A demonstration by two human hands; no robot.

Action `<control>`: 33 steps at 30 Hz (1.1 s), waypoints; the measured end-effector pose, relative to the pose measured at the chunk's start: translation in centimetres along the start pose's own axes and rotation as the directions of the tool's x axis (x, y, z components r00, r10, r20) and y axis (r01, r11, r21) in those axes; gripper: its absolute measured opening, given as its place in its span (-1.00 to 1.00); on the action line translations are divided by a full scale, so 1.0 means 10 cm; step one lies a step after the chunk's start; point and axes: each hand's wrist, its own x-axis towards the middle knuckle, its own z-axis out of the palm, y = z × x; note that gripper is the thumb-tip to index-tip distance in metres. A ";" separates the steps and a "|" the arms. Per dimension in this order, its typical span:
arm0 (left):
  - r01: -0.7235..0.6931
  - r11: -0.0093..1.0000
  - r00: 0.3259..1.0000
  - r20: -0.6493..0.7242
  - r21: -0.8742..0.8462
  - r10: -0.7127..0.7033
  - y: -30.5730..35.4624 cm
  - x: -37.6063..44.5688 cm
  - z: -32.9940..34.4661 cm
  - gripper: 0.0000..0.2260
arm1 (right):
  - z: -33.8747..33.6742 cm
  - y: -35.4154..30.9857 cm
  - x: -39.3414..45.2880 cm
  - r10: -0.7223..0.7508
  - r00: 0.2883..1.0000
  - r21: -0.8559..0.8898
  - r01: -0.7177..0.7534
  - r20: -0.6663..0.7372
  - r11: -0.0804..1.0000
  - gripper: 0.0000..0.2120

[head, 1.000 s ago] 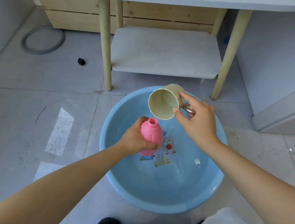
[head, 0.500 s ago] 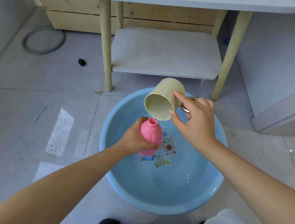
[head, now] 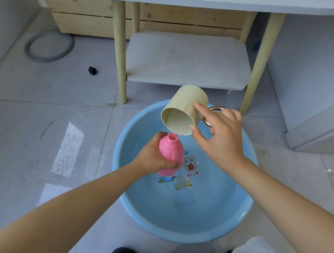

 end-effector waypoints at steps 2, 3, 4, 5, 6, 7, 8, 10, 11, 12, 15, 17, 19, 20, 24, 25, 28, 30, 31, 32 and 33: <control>0.003 1.000 1.000 0.001 -0.005 -0.003 0.00 0.00 0.00 -0.31 | 0.00 0.00 0.01 -0.022 1.000 -0.015 0.022 -0.008 1.000 -0.61; 0.003 1.000 1.000 0.002 -0.005 -0.003 0.00 0.00 0.00 -0.31 | 0.00 0.00 0.01 -0.030 0.999 -0.025 0.029 -0.011 0.999 -0.61; 0.004 1.000 1.000 0.002 -0.004 -0.004 0.00 0.00 0.00 -0.31 | 0.00 0.01 0.01 -0.033 0.999 -0.034 0.033 -0.013 0.999 -0.61; 0.005 1.000 1.000 0.002 -0.002 -0.005 0.00 -0.01 0.00 -0.31 | 0.00 0.01 0.00 -0.034 0.999 -0.040 0.034 -0.015 0.999 -0.61; 0.006 1.000 1.000 0.001 -0.001 -0.006 0.00 -0.01 0.00 -0.31 | 0.00 0.01 0.00 -0.035 0.999 -0.045 0.035 -0.016 0.998 -0.61; 0.006 1.000 1.000 -0.001 -0.001 -0.006 0.00 -0.01 -0.01 -0.31 | 0.00 0.01 0.00 -0.038 0.999 -0.048 0.037 -0.016 0.998 -0.61; 0.005 1.000 1.000 -0.003 -0.001 -0.005 -0.01 -0.01 0.00 -0.31 | 0.00 0.01 0.00 -0.043 0.999 -0.052 0.042 -0.016 0.998 -0.61; 0.006 1.000 1.000 -0.006 0.000 -0.006 -0.01 -0.01 0.00 -0.31 | 0.00 0.01 0.01 -0.058 0.998 -0.060 0.057 -0.013 0.997 -0.61; 0.007 1.000 1.000 -0.006 0.002 -0.007 -0.01 -0.01 0.00 -0.31 | 0.00 0.01 0.01 -0.066 0.998 -0.066 0.065 -0.010 0.996 -0.61; 0.008 1.000 1.000 -0.006 0.003 -0.008 -0.01 -0.01 0.00 -0.31 | -0.01 0.01 0.01 -0.075 0.997 -0.072 0.074 -0.008 0.995 -0.61; 0.008 1.000 1.000 -0.005 0.006 -0.008 -0.01 -0.01 0.01 -0.31 | -0.01 0.00 0.00 -0.098 0.995 -0.089 0.097 -0.005 0.991 -0.60; 0.010 1.000 1.000 -0.004 0.007 -0.010 -0.01 -0.01 0.01 -0.31 | -0.01 -0.01 0.00 -0.112 0.994 -0.100 0.112 -0.003 0.989 -0.60; 0.013 1.000 1.000 -0.003 0.010 -0.012 -0.01 -0.01 0.01 -0.30 | -0.01 -0.01 0.00 -0.127 0.992 -0.112 0.127 0.001 0.986 -0.60; 0.013 1.000 1.000 -0.003 0.011 -0.013 -0.01 -0.01 0.01 -0.30 | -0.01 -0.01 0.00 -0.133 0.991 -0.116 0.133 0.003 0.984 -0.60; 0.011 1.000 1.000 -0.004 0.011 -0.011 -0.01 -0.02 0.01 -0.29 | -0.02 0.00 0.00 -0.153 0.988 -0.125 0.153 0.009 0.980 -0.61; 0.013 1.000 1.000 -0.003 0.012 -0.013 -0.01 -0.02 0.01 -0.29 | -0.02 0.00 0.00 -0.157 0.988 -0.127 0.157 0.010 0.979 -0.61; 0.017 1.000 1.000 -0.003 0.004 -0.017 -0.01 -0.03 0.01 -0.30 | -0.02 -0.01 -0.01 -0.171 0.985 -0.129 0.171 0.006 0.977 -0.60; 0.013 1.000 1.000 -0.003 -0.002 -0.013 -0.02 -0.03 0.01 -0.31 | -0.03 -0.01 0.00 -0.181 0.984 -0.133 0.179 0.002 0.975 -0.60; 0.012 1.000 1.000 -0.002 -0.003 -0.012 -0.02 -0.03 0.00 -0.31 | -0.03 -0.01 0.00 -0.186 0.983 -0.136 0.184 0.002 0.974 -0.60; 0.011 1.000 1.000 -0.001 -0.004 -0.011 -0.02 -0.03 0.00 -0.31 | -0.03 -0.01 0.00 -0.191 0.982 -0.137 0.189 0.002 0.972 -0.60; 0.009 1.000 1.000 -0.002 -0.004 -0.009 -0.02 -0.03 0.00 -0.31 | -0.03 -0.01 0.00 -0.196 0.981 -0.137 0.194 0.003 0.971 -0.60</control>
